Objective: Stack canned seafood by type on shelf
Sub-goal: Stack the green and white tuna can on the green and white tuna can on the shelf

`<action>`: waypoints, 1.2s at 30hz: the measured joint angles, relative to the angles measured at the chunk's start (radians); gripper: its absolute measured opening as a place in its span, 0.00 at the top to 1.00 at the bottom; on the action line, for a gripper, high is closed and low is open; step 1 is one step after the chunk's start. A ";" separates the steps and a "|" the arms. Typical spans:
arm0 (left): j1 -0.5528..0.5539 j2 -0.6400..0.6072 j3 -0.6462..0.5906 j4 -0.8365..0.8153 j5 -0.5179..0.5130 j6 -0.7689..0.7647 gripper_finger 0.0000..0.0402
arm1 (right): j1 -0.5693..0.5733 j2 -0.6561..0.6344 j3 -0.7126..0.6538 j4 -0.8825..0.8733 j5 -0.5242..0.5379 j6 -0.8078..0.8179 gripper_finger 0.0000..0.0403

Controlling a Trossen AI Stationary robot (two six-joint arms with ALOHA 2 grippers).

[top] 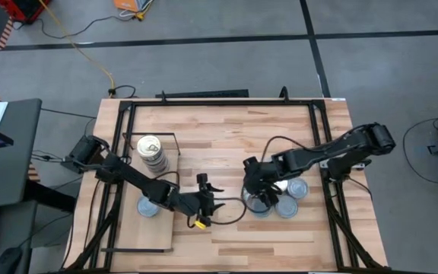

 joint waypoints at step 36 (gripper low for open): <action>0.022 0.001 0.000 0.074 -0.128 -0.259 0.49 | -0.132 0.041 0.122 -0.158 -0.033 -0.103 0.60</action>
